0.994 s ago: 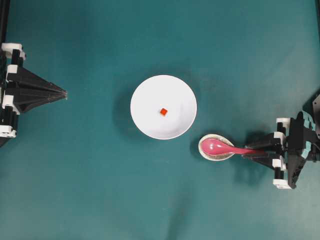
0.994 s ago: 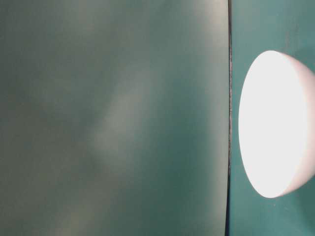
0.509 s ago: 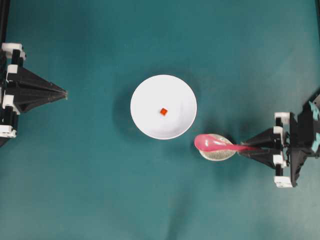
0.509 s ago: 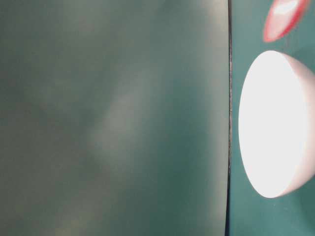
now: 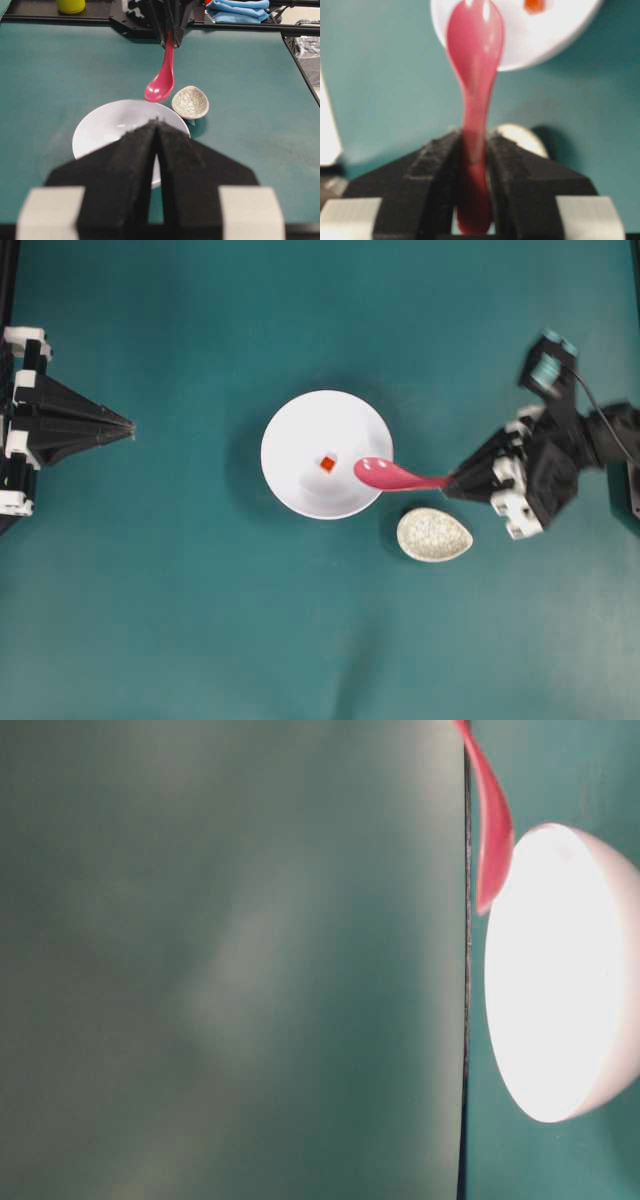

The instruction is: Grip the spoon and scoop the red block from the bowl with right arm.

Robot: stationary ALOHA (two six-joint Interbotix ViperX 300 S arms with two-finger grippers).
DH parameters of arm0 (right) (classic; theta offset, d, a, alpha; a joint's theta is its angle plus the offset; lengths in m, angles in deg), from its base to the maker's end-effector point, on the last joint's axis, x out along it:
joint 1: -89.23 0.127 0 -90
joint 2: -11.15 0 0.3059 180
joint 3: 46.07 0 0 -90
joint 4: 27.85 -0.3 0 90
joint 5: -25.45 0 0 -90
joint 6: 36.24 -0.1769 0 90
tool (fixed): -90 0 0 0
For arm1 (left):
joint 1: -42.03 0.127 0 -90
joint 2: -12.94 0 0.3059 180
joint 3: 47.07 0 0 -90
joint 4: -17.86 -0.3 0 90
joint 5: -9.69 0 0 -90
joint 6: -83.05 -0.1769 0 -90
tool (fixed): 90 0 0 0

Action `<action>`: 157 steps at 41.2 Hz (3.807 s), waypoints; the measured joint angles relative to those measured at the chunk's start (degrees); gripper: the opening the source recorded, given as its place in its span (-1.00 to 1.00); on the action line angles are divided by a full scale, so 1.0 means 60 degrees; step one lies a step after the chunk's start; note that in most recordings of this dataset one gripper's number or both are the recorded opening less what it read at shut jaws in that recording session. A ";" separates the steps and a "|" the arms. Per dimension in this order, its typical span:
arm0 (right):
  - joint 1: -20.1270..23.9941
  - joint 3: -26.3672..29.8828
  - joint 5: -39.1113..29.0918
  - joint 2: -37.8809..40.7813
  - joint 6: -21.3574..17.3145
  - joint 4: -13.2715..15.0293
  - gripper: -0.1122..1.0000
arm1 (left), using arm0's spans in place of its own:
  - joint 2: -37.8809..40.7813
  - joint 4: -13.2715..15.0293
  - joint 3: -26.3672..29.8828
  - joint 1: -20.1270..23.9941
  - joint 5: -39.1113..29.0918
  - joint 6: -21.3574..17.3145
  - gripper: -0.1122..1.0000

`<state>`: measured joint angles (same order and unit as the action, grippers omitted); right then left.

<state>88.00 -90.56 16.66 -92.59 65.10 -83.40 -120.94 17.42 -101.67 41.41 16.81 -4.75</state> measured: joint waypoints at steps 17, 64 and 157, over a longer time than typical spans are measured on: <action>-0.1055 0.2549 -0.3208 0.2549 -0.0220 0.1274 -0.40 | 0.0015 0.0000 0.0000 0.0000 0.0117 0.0015 -0.80; -0.1377 0.5581 -0.5830 0.4717 -0.2783 0.5815 -0.40 | 0.0029 -0.0029 0.0000 0.0000 0.0308 -0.0190 -0.80; -0.0923 0.3208 -0.2607 0.0000 -0.3076 0.5757 -0.40 | 0.0044 -0.0015 0.0000 0.0000 0.0073 0.0000 -0.80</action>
<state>82.46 -71.31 1.02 -92.59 46.64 -48.86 -120.68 17.33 -101.67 41.41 17.25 -4.75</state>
